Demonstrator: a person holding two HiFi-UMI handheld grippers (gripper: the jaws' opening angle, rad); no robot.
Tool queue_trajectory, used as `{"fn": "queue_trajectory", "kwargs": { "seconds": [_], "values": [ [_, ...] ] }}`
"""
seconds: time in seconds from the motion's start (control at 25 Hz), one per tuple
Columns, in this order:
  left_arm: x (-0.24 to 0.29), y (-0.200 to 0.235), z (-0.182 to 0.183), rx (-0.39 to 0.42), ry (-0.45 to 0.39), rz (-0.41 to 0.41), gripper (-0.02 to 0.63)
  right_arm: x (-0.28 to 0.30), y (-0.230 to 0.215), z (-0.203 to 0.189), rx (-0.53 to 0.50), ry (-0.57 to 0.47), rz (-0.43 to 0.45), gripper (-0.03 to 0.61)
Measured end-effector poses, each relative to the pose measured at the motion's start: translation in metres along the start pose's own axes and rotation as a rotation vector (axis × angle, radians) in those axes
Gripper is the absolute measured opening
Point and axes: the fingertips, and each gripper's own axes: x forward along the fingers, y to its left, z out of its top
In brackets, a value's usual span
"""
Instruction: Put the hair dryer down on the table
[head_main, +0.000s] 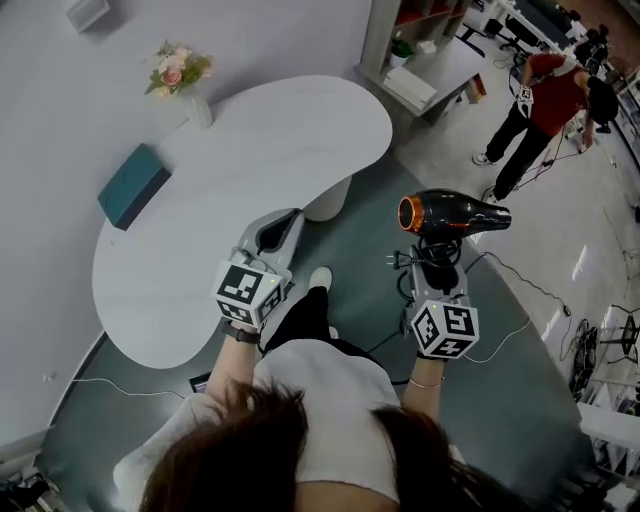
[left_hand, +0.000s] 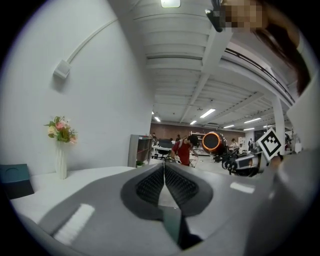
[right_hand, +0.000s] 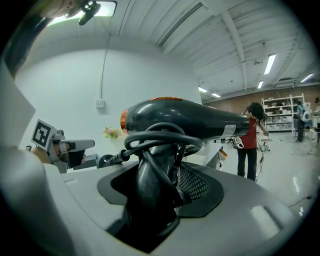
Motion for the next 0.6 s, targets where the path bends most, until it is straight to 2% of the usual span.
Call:
{"fn": "queue_trajectory", "kwargs": {
  "seconds": [0.36,0.6],
  "values": [
    [0.092,0.063,0.026,0.002,-0.016,-0.035,0.063,0.106,-0.012,0.040,0.011,-0.007,0.024,0.230],
    [0.130,0.101,0.039,0.005,-0.030,-0.041,0.063,0.154,-0.010,0.054,0.027,-0.011,0.029,0.230]
  ]
}}
